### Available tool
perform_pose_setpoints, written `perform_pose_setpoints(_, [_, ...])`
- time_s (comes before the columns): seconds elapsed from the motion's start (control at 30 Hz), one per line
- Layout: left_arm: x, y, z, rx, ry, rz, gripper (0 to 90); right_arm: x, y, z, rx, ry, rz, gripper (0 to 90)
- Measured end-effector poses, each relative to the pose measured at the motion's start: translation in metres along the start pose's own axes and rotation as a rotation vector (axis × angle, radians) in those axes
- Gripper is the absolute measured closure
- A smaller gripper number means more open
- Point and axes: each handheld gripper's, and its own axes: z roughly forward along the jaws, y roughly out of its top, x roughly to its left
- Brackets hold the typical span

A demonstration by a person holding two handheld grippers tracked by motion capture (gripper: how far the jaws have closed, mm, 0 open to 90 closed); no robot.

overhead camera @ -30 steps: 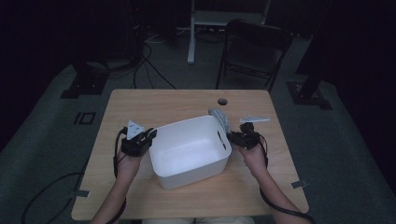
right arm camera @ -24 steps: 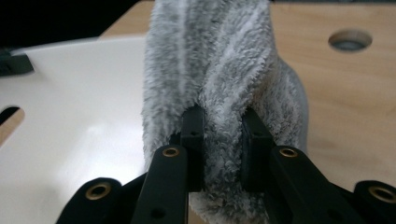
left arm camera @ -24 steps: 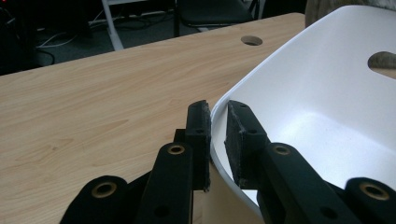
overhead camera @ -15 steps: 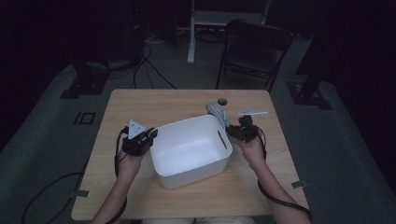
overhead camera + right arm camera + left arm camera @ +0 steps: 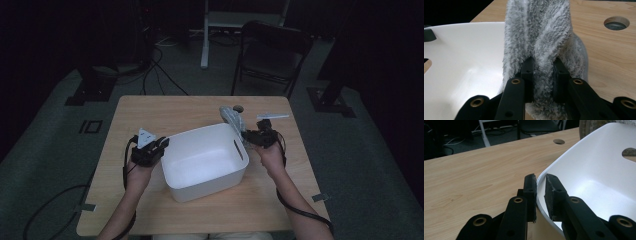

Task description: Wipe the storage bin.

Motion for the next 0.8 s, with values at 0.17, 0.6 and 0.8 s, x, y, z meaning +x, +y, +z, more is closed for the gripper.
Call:
perform_pose_setpoints(0.17, [0.0,0.001,0.0,0.004,0.001,0.002,79.7,-0.003,-0.002,0.009,0.021,0.008,0.003,76.4])
perform_pose_setpoints(0.6, [0.0,0.0,0.0,-0.001,0.007,-0.006,79.5,-0.017,-0.014,0.036,0.104,0.011,0.041,76.9])
perform_pose_setpoints(0.8, [-0.002,0.0,0.001,-0.004,0.017,-0.01,79.5,-0.02,-0.023,0.047,0.153,-0.005,0.037,77.0])
